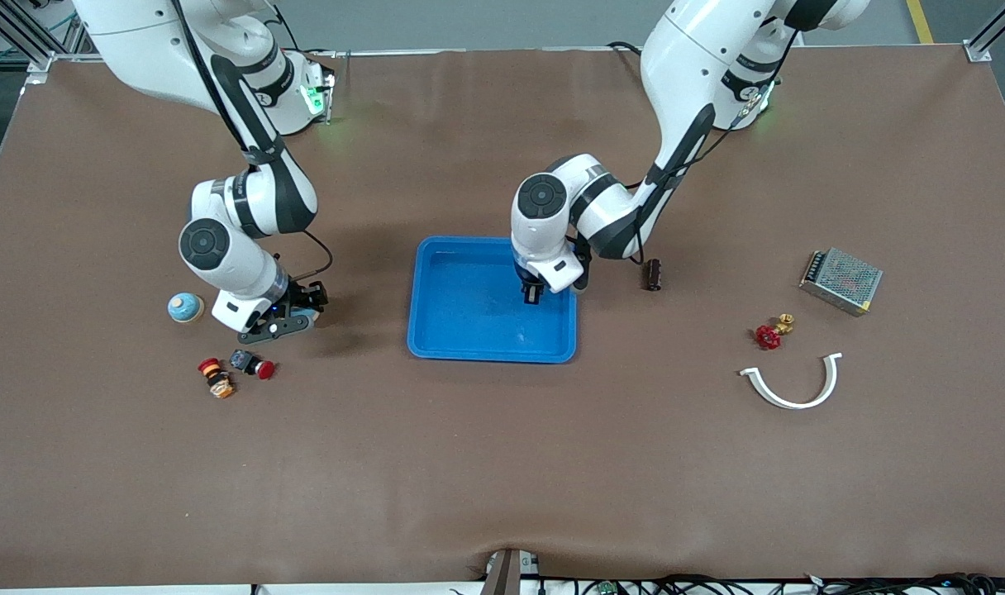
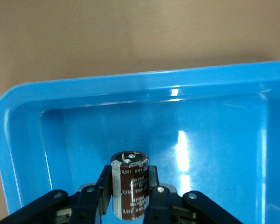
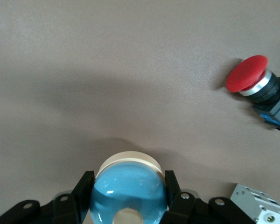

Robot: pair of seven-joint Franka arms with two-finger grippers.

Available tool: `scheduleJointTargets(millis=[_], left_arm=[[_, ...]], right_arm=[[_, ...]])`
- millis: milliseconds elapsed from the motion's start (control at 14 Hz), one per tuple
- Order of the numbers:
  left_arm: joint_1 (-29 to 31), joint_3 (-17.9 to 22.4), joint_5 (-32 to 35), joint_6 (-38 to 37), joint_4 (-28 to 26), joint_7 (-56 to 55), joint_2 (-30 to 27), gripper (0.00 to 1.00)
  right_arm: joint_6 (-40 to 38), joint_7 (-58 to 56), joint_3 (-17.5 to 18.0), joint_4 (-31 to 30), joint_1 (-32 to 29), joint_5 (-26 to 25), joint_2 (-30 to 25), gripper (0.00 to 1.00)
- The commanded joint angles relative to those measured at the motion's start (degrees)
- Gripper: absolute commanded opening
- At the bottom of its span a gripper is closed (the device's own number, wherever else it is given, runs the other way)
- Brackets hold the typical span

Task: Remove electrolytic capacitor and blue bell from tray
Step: 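Place the bell beside the first bell while the left gripper carries the capacitor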

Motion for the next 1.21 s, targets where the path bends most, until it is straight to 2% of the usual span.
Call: scheduleJointTargets(millis=[0,285,570,783,854,926,997,1068,1139], left_arm=[[0.5,-0.1,1.2,-3.9,2.0,5.5,-1.4,0.0],[1.6,-0.1,0.8,-5.9,1.8,17.4,-3.0,0.0],[4.0,-0.1,0.6,-5.9,1.6,30.9,-3.8,0.0],[5.6,-0.1,0.6,-6.1,1.3,40.2,-4.5,0.0],[6.1,-0.2,0.4,-6.6,1.4,43.5,-4.5,0.0],[7.0,-0.2,0.2,-6.9,1.3,46.2,-5.0,0.0],[8.1,-0.3,0.2,-7.2,1.1,48.2,-5.2,0.0],[8.6,-0.3,0.2,-7.2,0.5,50.7,-5.5,0.0],[9.9,-0.3,0.2,-7.2,-0.3,54.6,-6.1,0.0]], right_arm=[[1.8,-0.9,-0.1,-0.5,0.1,0.7,0.4,0.36],[6.1,-0.9,-0.1,-1.2,0.1,0.7,2.6,0.36],[6.5,-0.9,-0.1,-1.2,0.1,0.7,3.2,0.37],[6.7,-0.8,-0.1,-1.2,0.1,0.7,3.4,0.44],[6.7,-0.9,-0.1,-1.2,0.1,0.7,3.4,0.49],[6.7,-0.8,-0.1,-1.2,0.1,0.7,3.4,0.59],[6.6,-0.8,-0.1,-1.1,0.1,0.7,3.4,0.82],[6.6,-0.8,-0.1,-1.1,0.0,0.7,3.4,1.0],[6.6,-0.7,-0.1,-1.1,0.1,0.7,3.3,1.0]])
